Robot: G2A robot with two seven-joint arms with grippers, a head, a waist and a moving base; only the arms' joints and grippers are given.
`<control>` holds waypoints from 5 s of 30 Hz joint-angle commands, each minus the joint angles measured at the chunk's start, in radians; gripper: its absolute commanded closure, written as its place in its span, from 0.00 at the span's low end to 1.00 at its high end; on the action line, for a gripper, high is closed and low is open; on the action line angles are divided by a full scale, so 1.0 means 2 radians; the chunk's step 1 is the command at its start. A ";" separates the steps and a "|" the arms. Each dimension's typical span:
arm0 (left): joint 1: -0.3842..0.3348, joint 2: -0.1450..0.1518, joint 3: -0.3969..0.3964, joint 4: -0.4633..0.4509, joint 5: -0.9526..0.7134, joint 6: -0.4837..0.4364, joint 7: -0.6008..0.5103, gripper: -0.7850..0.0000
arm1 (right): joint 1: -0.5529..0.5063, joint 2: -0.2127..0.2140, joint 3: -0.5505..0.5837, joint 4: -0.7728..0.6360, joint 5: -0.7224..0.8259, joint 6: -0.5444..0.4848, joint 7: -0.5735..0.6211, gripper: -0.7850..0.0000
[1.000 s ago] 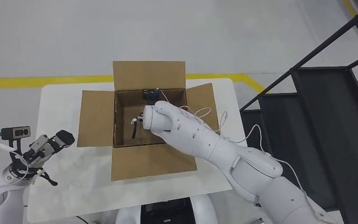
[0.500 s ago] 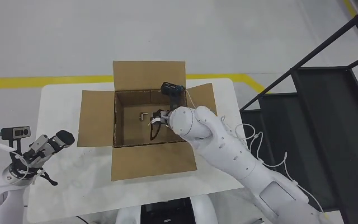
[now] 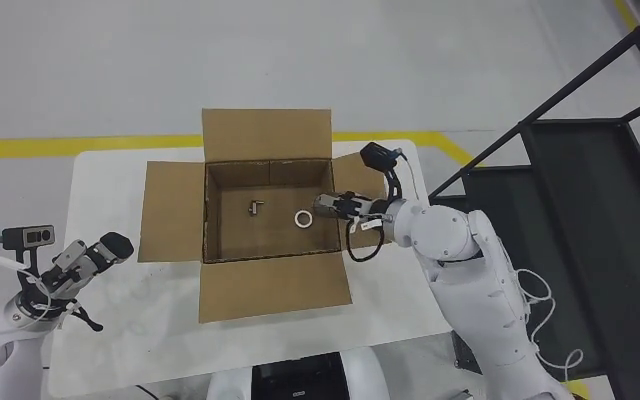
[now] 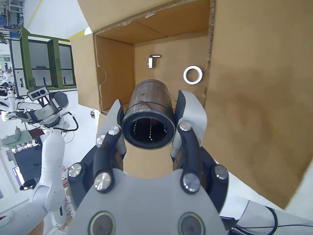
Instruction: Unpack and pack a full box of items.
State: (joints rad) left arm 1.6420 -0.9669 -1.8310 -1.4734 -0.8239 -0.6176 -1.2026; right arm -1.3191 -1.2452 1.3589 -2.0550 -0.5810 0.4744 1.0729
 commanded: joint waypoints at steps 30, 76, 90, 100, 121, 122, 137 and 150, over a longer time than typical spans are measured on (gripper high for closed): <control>0.000 0.000 0.000 0.000 0.000 0.000 0.000 0.00 | -0.275 0.021 0.308 0.003 0.227 -0.175 -0.097 1.00; 0.000 0.000 0.000 0.000 0.000 0.000 0.000 0.00 | 0.075 0.015 -0.004 0.353 -0.087 0.103 -0.106 1.00; 0.000 0.000 0.000 0.000 0.000 0.000 0.000 0.00 | 0.053 0.018 0.023 0.307 -0.071 0.129 -0.118 0.00; 0.000 0.000 0.000 0.000 0.000 0.000 0.000 0.00 | -0.050 0.028 0.107 0.102 -0.073 0.164 -0.159 0.00; 0.000 0.000 0.000 0.000 0.000 0.000 0.000 0.00 | -0.047 0.034 0.069 -0.070 0.060 -0.202 -0.101 0.00; 0.000 0.000 0.000 0.000 0.000 0.000 0.000 0.00 | -0.035 0.034 0.054 -0.067 0.052 -0.209 -0.084 0.00; 0.000 0.000 0.000 0.000 0.000 0.000 0.000 0.00 | 0.147 0.014 -0.166 0.037 -0.088 -0.117 -0.003 0.00; 0.000 0.000 0.000 0.000 0.000 0.000 0.000 0.00 | 0.147 0.014 -0.166 0.037 -0.088 -0.117 -0.003 0.00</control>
State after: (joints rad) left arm 1.6420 -0.9669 -1.8310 -1.4735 -0.8239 -0.6176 -1.2026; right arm -1.0251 -1.2165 1.0273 -1.9815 -0.7568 0.2394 1.0669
